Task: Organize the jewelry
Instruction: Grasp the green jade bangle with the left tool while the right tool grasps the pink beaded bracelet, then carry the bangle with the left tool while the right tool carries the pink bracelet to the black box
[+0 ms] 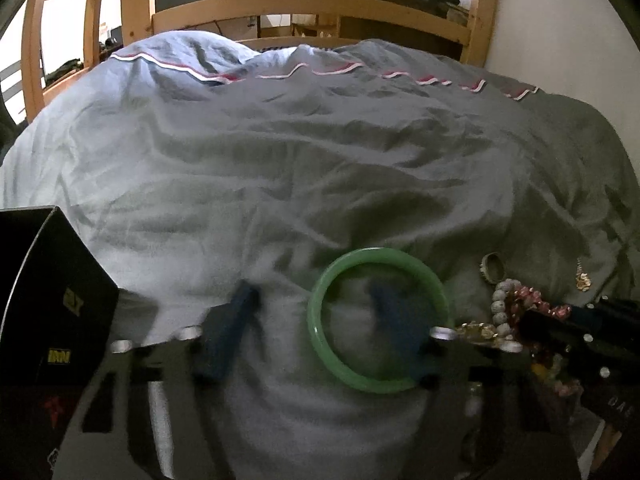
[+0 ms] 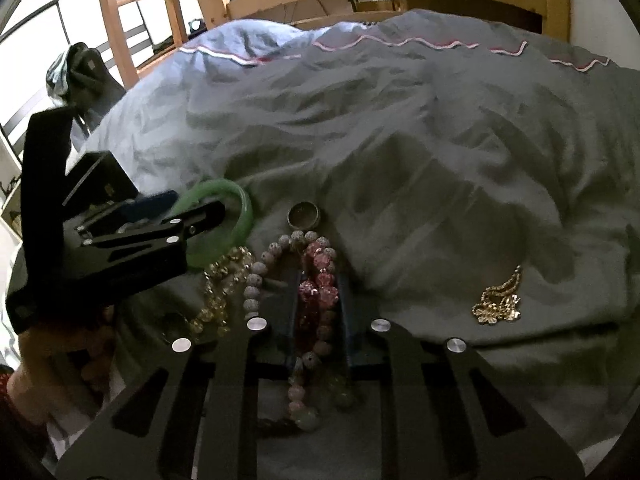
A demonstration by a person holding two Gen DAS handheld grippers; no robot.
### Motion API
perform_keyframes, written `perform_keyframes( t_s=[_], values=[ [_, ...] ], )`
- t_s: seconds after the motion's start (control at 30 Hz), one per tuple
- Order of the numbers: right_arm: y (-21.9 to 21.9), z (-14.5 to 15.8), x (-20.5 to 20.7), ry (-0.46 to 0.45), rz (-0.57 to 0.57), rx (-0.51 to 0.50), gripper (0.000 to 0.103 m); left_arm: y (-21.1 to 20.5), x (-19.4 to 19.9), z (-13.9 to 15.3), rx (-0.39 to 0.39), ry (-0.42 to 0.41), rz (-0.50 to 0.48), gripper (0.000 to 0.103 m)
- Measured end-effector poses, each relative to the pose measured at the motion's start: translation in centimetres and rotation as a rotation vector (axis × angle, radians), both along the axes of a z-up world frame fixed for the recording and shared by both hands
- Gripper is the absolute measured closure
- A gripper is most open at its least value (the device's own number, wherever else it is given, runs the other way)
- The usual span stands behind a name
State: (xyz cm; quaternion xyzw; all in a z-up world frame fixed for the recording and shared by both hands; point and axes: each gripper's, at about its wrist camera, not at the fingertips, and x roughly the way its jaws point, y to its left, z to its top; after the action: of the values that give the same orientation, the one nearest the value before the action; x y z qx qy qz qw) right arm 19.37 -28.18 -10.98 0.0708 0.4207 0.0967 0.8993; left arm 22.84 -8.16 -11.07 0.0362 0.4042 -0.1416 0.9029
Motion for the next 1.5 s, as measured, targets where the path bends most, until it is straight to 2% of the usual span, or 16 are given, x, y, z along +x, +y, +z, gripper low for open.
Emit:
perform_keyframes(
  t_s=[0.1, 0.2, 0.5, 0.53, 0.63, 0.87, 1.07, 1.23, 1.5],
  values=[
    [-0.2, 0.9, -0.4, -0.033, -0.004, 0.019, 0.086, 0.0, -0.3, 0.3, -0.013, 0.002, -0.016, 0.082],
    [-0.4, 1.8, -0.9, -0.072, -0.017, 0.025, 0.086, 0.3, -0.4, 0.7, -0.035, 0.0, -0.015, 0.092],
    [-1.1, 4.7, -2.5, -0.237, -0.03, 0.07, 0.086, 0.5, -1.0, 3.3, -0.062, -0.035, -0.005, 0.093],
    [-1.1, 5.1, -2.7, -0.257, -0.03, 0.074, 0.091, 0.4, -1.0, 3.6, -0.063, -0.042, -0.007, 0.093],
    [-1.1, 6.0, -3.3, -0.296, -0.025, 0.079, 0.092, 0.3, -1.7, 4.9, -0.061, -0.071, -0.015, 0.093],
    [-1.1, 6.5, -3.8, -0.318, -0.026, 0.091, 0.092, 0.0, -2.9, 6.5, -0.06, -0.099, -0.032, 0.093],
    [-2.6, 7.4, -4.3, -0.337, -0.046, 0.196, 0.092, 0.1, -3.5, 7.6, -0.06, -0.108, -0.038, 0.093],
    [-3.8, 8.0, -4.6, -0.325, -0.042, 0.334, 0.092, 0.3, -4.3, 8.5, -0.055, -0.118, -0.041, 0.093],
    [-2.6, 9.7, -5.9, -0.343, -0.017, 0.305, 0.092, 1.2, -6.4, 10.1, -0.04, -0.126, -0.038, 0.093]
  ],
)
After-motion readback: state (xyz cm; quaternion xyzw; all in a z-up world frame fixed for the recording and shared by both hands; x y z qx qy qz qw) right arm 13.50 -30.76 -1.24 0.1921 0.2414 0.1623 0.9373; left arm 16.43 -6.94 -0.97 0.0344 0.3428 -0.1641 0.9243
